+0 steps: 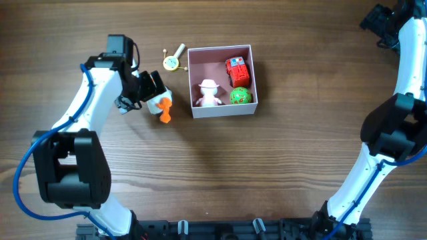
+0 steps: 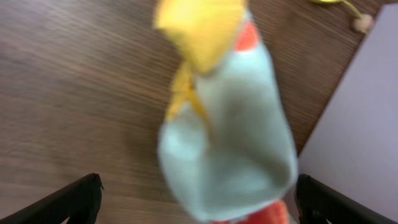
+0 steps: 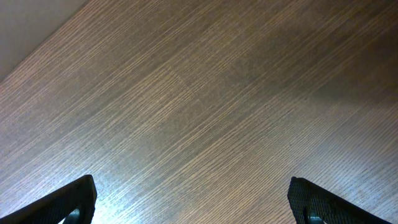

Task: Pack container
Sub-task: 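Reach the left gripper down onto the white duck plush, then lift the duck plush with the left gripper over the box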

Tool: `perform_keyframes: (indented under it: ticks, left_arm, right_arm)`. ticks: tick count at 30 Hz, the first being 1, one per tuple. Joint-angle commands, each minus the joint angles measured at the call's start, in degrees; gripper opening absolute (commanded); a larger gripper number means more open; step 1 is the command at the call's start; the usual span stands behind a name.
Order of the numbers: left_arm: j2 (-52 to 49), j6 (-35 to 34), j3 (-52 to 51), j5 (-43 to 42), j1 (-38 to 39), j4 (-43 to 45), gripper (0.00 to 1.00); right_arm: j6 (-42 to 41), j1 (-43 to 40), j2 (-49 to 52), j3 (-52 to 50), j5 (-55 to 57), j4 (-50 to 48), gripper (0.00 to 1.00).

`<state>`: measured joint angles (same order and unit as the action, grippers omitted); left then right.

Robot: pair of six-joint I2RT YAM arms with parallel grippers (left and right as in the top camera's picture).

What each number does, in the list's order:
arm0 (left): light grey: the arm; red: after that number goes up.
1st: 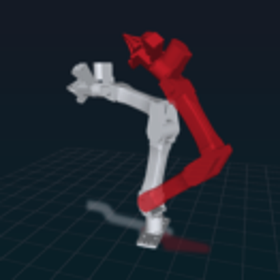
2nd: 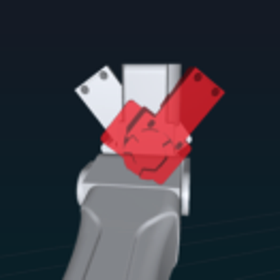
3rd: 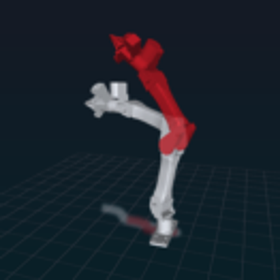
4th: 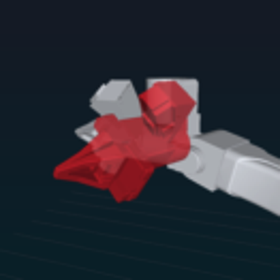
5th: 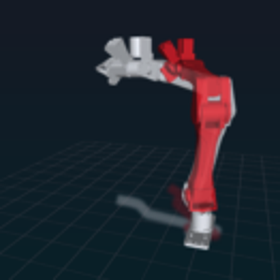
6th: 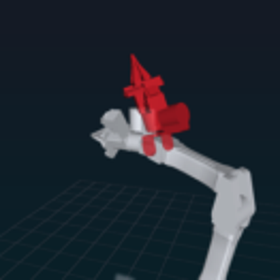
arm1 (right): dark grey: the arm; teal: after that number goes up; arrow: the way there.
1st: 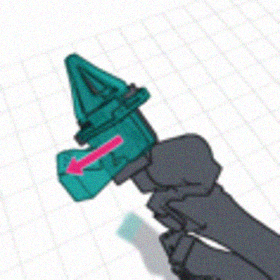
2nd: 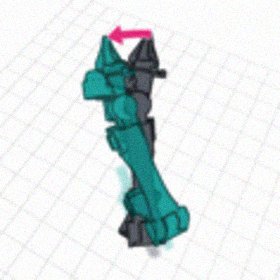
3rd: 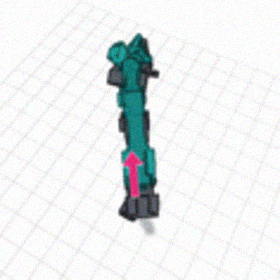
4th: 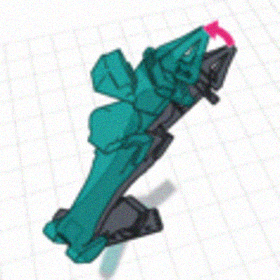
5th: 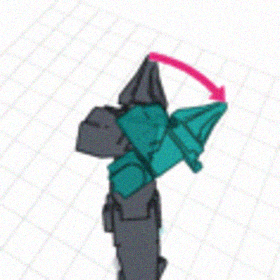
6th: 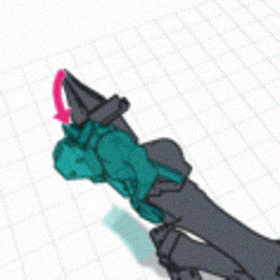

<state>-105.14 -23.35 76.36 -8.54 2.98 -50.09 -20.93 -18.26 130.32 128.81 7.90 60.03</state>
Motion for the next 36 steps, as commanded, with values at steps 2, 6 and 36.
perform_keyframes:
  ticks: [2, 6, 36]
  left_arm:
    - [-0.50, -0.85, 0.90, 0.90, 3.50, 2.67, 1.00]
    - [-0.70, -0.94, 0.90, 5.64, 5.18, 2.73, 1.00]
    - [-4.52, -2.38, 0.92, 8.85, 4.79, 1.25, 0.51]
  right_arm:
    - [-0.22, 0.07, 0.44, 0.04, -0.26, -0.13, 1.00]
    - [-0.22, 0.07, 0.44, 0.04, -0.26, -0.13, 1.00]
    - [-0.24, 0.07, 0.44, 0.04, -0.26, -0.13, 1.00]
